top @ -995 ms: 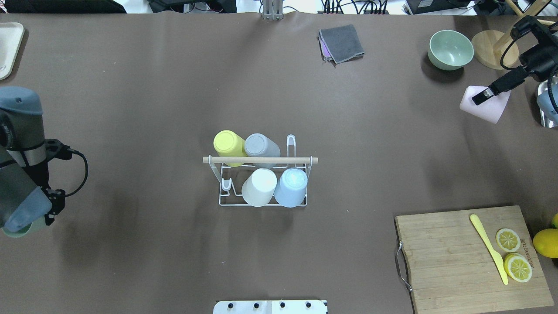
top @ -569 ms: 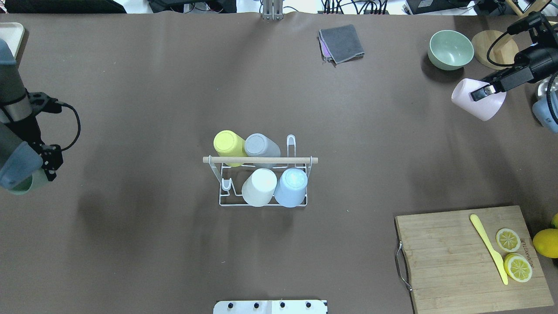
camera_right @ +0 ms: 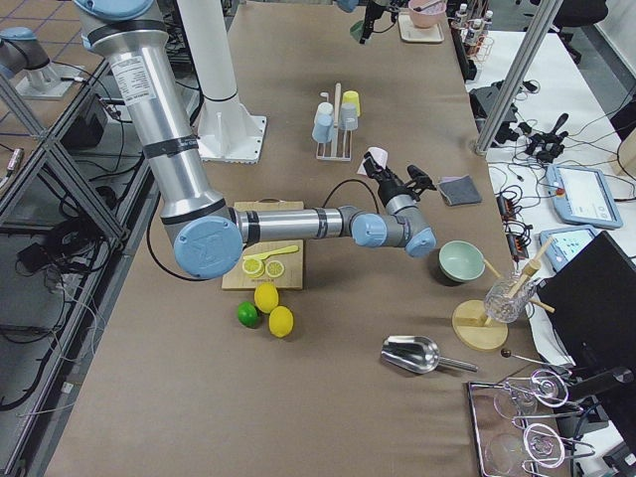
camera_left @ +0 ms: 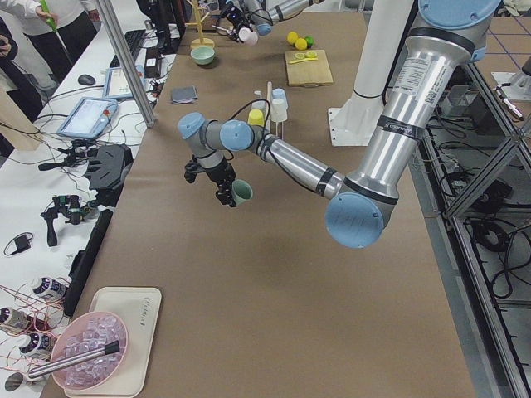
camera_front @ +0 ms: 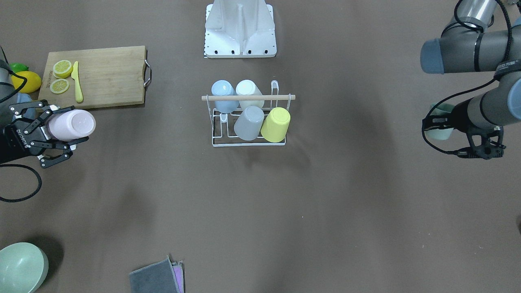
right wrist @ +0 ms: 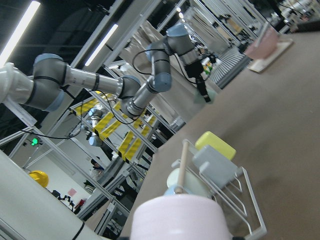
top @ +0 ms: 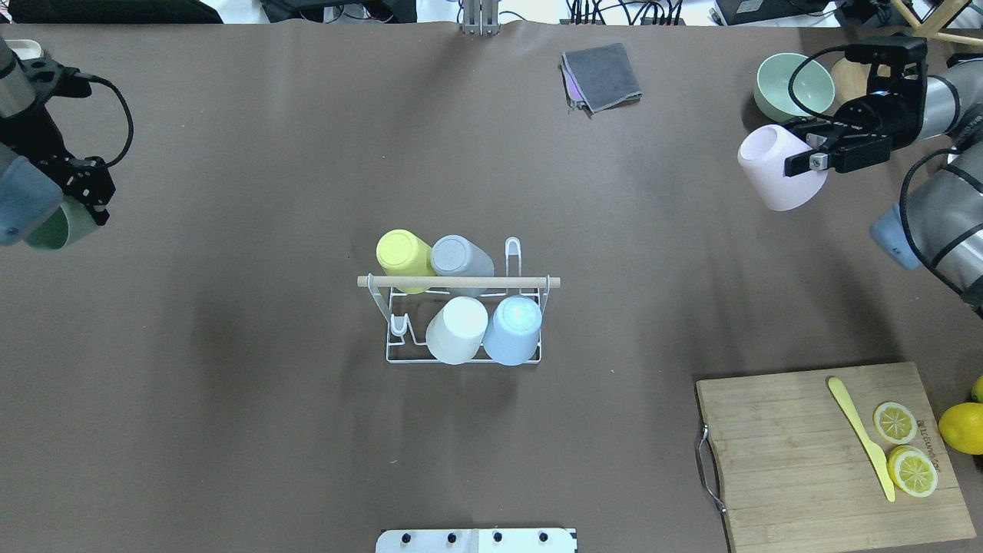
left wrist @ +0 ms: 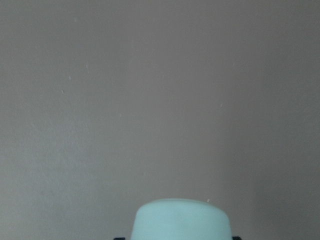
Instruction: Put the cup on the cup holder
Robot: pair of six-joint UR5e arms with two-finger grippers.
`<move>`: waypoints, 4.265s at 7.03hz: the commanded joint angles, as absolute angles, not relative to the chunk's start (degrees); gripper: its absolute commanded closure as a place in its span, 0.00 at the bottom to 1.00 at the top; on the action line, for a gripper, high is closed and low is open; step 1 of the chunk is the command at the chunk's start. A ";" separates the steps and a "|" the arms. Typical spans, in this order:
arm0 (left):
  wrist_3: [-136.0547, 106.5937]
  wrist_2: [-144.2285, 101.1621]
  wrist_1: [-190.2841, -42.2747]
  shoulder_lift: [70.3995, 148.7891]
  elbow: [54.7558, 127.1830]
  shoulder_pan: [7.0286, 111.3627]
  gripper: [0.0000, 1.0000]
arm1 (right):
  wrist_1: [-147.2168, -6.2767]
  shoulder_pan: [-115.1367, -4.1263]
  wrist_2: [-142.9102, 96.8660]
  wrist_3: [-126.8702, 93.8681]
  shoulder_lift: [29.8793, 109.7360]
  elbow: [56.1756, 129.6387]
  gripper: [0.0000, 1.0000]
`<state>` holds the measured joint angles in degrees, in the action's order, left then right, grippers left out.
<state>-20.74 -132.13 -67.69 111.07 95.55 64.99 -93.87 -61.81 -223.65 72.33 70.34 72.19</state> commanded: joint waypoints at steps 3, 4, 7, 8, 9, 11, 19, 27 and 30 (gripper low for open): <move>-38.35 -128.79 -91.85 113.90 95.62 69.43 0.78 | -93.78 -57.83 -234.40 83.57 62.43 70.32 0.80; -44.41 -125.54 -100.98 113.91 95.62 69.43 0.79 | -93.87 -56.18 -236.41 86.11 61.01 70.05 0.80; -57.71 -115.88 -125.69 113.73 95.80 69.35 0.79 | -93.87 -51.26 -240.55 94.45 56.10 66.39 0.80; -61.14 -112.36 -131.60 113.38 96.32 69.08 0.79 | -93.95 -49.15 -241.60 97.27 55.38 65.92 0.80; -63.17 -108.67 -136.18 112.94 97.89 68.30 0.79 | -93.87 -48.26 -241.70 98.69 54.59 65.40 0.80; -66.17 -99.02 -146.11 112.59 99.75 63.66 0.79 | -93.87 -46.41 -241.79 101.59 53.53 64.95 0.80; -59.42 -55.06 -168.30 111.45 100.72 32.99 0.83 | -93.87 -42.10 -242.49 113.63 50.10 59.68 0.80; -51.16 -33.94 -171.83 112.32 100.46 9.25 0.83 | -93.78 -38.76 -242.49 120.05 49.48 56.34 0.80; -50.71 -29.71 -171.91 112.32 99.59 5.98 0.83 | -93.87 -37.71 -242.40 120.76 49.57 56.16 0.80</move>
